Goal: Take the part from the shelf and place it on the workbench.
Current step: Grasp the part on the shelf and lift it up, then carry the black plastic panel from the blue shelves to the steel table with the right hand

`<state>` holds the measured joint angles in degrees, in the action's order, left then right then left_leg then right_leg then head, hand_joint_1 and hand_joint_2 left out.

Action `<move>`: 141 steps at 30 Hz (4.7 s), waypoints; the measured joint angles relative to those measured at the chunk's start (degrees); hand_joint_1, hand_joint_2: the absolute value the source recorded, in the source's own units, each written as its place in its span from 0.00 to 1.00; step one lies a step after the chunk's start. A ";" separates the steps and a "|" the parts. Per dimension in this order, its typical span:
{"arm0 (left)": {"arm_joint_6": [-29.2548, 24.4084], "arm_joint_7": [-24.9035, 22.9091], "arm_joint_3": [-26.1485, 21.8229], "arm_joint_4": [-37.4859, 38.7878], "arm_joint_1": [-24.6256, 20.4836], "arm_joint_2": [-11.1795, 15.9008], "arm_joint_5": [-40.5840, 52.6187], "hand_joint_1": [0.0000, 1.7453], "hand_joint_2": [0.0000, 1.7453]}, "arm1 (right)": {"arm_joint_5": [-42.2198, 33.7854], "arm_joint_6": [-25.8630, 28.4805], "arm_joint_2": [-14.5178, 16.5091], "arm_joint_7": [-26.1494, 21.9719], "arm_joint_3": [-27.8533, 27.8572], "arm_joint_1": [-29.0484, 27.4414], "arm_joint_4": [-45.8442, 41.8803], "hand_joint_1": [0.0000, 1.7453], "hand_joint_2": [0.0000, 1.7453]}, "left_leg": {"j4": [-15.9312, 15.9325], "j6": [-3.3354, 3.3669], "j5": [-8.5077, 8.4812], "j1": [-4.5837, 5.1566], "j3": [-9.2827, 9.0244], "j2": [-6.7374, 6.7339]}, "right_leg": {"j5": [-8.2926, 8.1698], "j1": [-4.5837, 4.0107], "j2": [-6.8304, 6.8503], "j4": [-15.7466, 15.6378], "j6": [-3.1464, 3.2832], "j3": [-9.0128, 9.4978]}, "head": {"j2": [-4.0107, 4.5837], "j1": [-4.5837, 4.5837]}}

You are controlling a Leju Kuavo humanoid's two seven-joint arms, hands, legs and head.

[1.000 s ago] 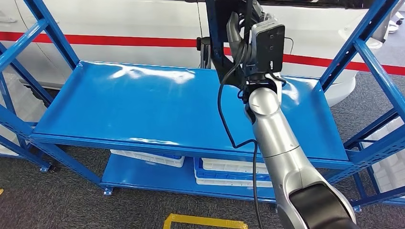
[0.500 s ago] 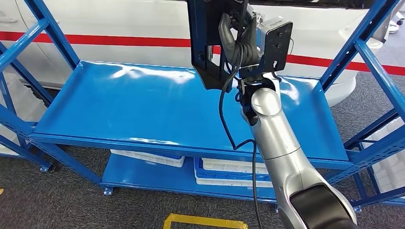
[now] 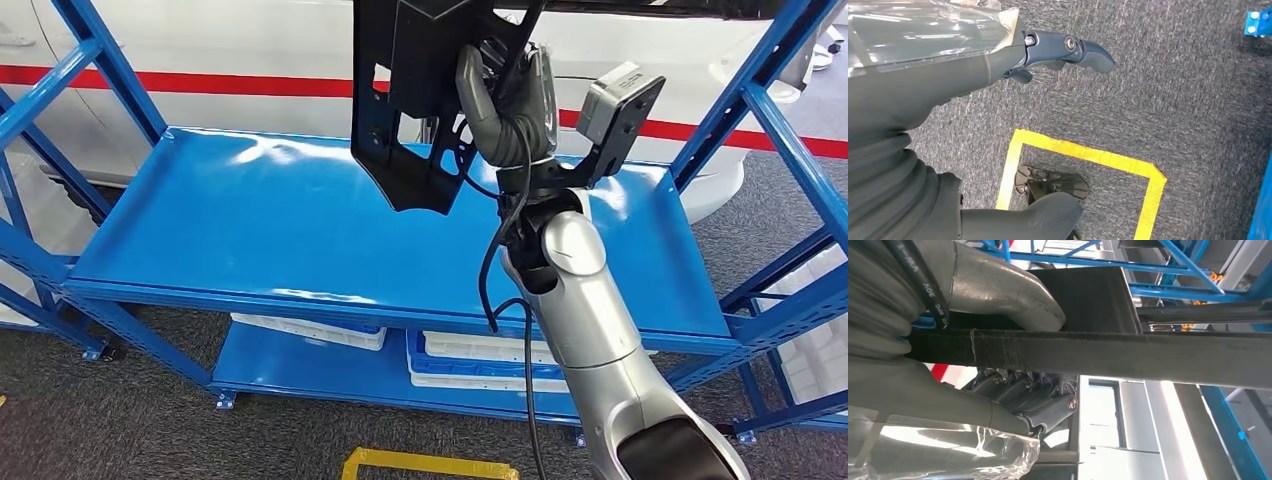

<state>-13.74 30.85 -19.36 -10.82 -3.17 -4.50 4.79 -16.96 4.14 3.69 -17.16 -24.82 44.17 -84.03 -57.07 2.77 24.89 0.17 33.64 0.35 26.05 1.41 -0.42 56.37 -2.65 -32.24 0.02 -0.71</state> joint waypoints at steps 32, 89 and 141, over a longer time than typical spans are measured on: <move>1.73 0.98 0.06 -0.08 -0.73 0.28 0.09 0.00 1.00 | 1.00 -0.10 -3.08 1.45 -0.79 -1.09 -1.43 1.00 1.00 | 0.24 -0.26 1.65 -0.50 -2.80 -0.38 | -2.17 -0.57 0.41 3.51 1.11 -5.45 | 0.00 -0.03; 1.83 0.99 -0.03 -0.27 -1.89 0.34 1.77 0.00 1.00 | 9.95 0.64 -3.51 -0.82 0.12 -2.74 -1.89 1.00 1.00 | -3.72 -4.31 4.00 -2.10 -1.45 0.25 | -1.86 -0.48 0.97 2.59 0.75 -3.59 | -0.01 -0.51; 0.64 4.64 -1.31 -0.42 0.08 0.66 2.08 0.00 1.00 | 15.76 4.53 -6.08 -12.51 -4.16 -24.47 -8.14 1.00 1.00 | -10.70 -3.67 3.34 -1.48 7.97 0.82 | 2.57 -0.41 0.84 1.01 3.08 2.43 | 0.01 -0.11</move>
<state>-13.10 35.48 -20.67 -11.24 -3.09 -3.85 6.86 -1.19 8.67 -2.39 -29.67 -28.98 19.70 -92.17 -67.77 -0.90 28.23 -1.31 41.61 1.17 28.63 1.00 0.42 57.37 0.43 -29.80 0.02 -0.81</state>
